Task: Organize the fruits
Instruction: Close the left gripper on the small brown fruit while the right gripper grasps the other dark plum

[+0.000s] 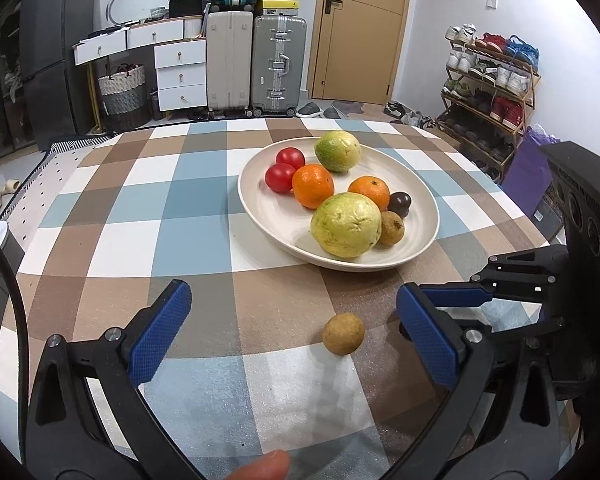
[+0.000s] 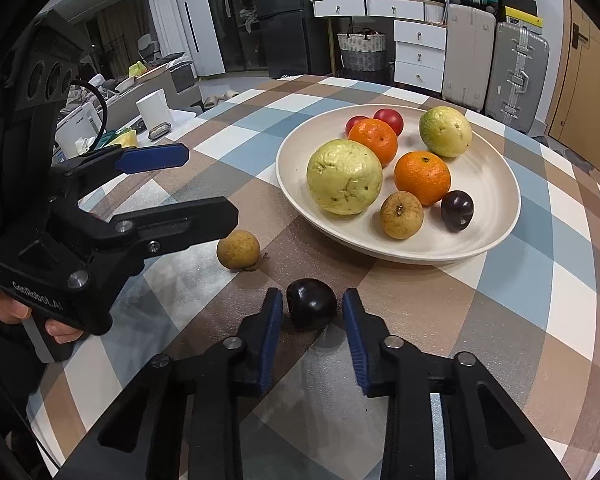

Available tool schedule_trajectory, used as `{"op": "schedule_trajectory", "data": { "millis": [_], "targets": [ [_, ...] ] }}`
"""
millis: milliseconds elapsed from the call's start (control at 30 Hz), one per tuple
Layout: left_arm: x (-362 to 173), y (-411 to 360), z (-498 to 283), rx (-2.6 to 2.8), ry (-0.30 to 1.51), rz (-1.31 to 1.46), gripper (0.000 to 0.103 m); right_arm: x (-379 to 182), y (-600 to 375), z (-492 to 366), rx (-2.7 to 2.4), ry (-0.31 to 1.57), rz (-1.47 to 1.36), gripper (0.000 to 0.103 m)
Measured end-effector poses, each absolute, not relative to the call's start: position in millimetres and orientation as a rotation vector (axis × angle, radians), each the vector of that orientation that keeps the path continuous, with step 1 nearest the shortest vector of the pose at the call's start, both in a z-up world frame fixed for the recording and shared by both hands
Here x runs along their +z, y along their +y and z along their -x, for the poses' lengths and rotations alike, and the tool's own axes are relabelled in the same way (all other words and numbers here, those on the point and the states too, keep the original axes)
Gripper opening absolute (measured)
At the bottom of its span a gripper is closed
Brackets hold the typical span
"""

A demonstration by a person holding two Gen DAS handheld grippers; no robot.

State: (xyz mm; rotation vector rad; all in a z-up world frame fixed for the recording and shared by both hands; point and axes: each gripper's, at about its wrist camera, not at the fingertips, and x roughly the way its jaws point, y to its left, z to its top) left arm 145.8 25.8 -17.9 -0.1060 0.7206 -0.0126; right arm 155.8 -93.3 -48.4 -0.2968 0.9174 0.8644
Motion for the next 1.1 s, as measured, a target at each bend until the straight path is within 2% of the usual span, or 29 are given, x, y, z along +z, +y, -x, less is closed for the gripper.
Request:
{"op": "schedule_trajectory", "data": {
  "millis": [233, 400, 500, 667, 700, 767, 900, 933, 967, 1100],
  "targets": [
    [-20, 16, -146, -0.067, 0.752, 0.085, 0.102, -44, -100, -155, 0.866, 0.895, 0.277, 0.025],
    [-24, 8, -148, -0.114, 0.797, 0.071, 0.091, -36, -117, -162, 0.831, 0.868, 0.218, 0.025],
    [-28, 2, -149, -0.154, 0.828, 0.064, 0.080, -35, -123, -166, 0.812, 0.864, 0.198, 0.025],
    [-31, -9, -145, -0.174, 0.833, 0.001, 0.056, -34, -122, -167, 0.813, 0.862, 0.195, 0.025],
    [-33, -11, -145, -0.179, 0.845, -0.005, 0.054, -34, -122, -166, 0.815, 0.861, 0.196, 0.025],
    [-37, -13, -146, -0.186, 0.865, -0.015, 0.043, -34, -123, -165, 0.814, 0.859, 0.196, 0.025],
    [-40, -13, -147, -0.184, 0.881, -0.018, 0.032, -34, -124, -166, 0.812, 0.859, 0.191, 0.025],
    [-41, -12, -148, -0.184, 0.887, -0.016, 0.026, -34, -124, -166, 0.813, 0.860, 0.191, 0.025],
    [-43, -11, -148, -0.182, 0.888, -0.016, 0.023, -34, -125, -166, 0.811, 0.859, 0.190, 0.025],
    [-39, -6, -147, -0.177, 0.858, 0.003, 0.023, -34, -124, -166, 0.811, 0.859, 0.189, 0.025]
  ]
}}
